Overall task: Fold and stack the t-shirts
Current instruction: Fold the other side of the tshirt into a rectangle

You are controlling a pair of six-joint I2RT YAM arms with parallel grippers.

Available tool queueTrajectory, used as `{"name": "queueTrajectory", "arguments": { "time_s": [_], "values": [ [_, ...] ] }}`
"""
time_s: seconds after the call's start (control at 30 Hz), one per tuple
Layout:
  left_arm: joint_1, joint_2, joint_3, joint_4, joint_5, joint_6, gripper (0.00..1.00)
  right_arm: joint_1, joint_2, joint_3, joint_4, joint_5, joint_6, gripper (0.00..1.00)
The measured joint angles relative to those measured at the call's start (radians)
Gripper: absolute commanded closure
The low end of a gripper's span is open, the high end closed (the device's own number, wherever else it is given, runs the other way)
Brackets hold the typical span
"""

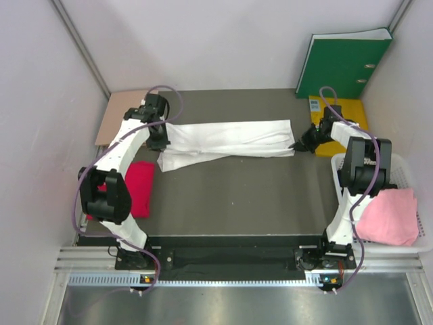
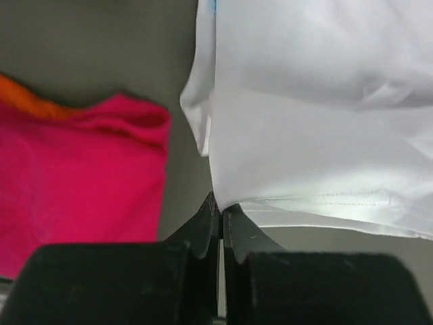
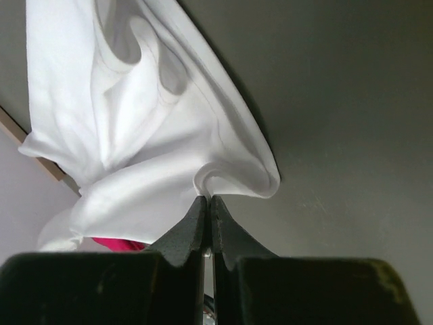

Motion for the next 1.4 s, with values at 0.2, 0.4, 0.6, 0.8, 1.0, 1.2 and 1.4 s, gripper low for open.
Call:
{"name": "queueTrajectory", "arguments": {
  "time_s": [0.2,0.4,0.6,0.8,1.0,1.2,1.4],
  "values": [
    [0.000,-0.138,-0.159,-0.085,0.094,-0.057,1.00,0.000,-0.094,-0.064,-0.073,-0.005,-0.053,1.00],
    [-0.002,-0.311,-0.242,-0.161,0.171,-0.095,1.00,0.000,-0.174,-0.130,-0.138,-0.007,-0.112,1.00],
    [-0.002,-0.356,-0.258,-0.203,0.214,-0.103,1.00,-0.002,-0.204,-0.205,-0.175,-0.006,-0.140,1.00],
    [-0.002,-0.269,-0.206,-0.193,0.225,-0.103,1.00,-0.004,-0.199,-0.209,-0.159,-0.005,-0.140,1.00],
    [-0.002,-0.142,-0.084,-0.153,0.188,-0.097,1.00,-0.004,-0.110,-0.097,-0.124,-0.012,-0.127,0.99],
    [0.000,-0.071,-0.024,-0.095,0.175,-0.089,1.00,-0.003,0.016,0.058,-0.097,-0.016,-0.116,0.99],
    [0.006,-0.001,0.014,-0.061,0.158,-0.079,1.00,0.016,0.116,0.130,-0.080,-0.023,-0.103,0.92]
  ]
}}
